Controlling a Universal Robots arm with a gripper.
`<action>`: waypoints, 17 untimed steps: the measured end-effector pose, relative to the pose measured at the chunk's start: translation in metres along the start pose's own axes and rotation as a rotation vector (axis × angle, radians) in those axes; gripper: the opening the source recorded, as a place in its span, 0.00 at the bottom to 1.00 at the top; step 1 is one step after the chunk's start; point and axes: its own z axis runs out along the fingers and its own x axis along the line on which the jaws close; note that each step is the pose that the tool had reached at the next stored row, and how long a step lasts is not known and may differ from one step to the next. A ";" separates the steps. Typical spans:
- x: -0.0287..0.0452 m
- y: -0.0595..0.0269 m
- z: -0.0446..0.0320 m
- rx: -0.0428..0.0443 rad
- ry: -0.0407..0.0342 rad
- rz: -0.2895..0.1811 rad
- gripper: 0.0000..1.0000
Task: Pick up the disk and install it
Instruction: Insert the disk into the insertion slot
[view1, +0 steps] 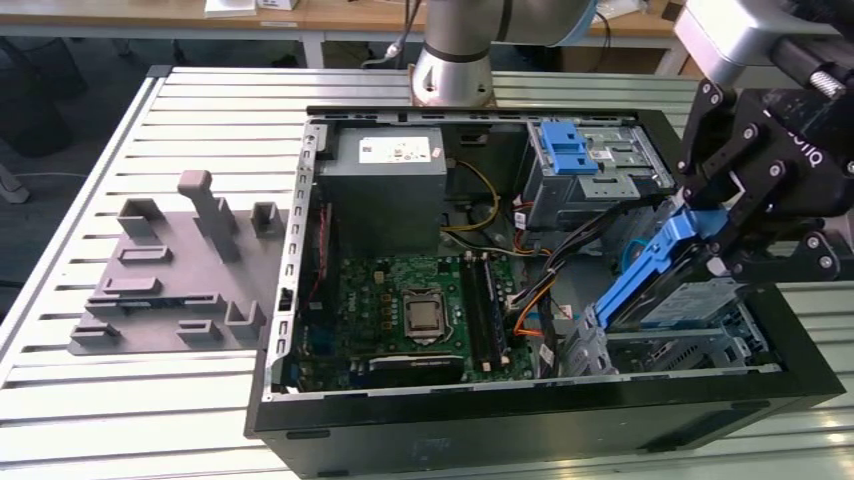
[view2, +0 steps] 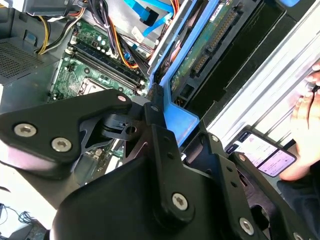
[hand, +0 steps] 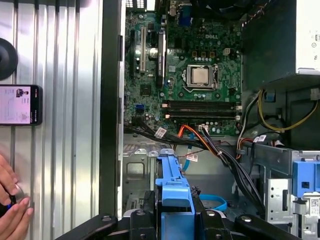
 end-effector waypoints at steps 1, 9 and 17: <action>0.0000 0.0000 0.0007 0.0001 -0.0001 0.000 0.37; 0.0007 -0.0002 0.0089 0.0000 0.0000 0.000 0.44; 0.0013 -0.0003 0.0175 0.0000 0.0000 0.000 0.36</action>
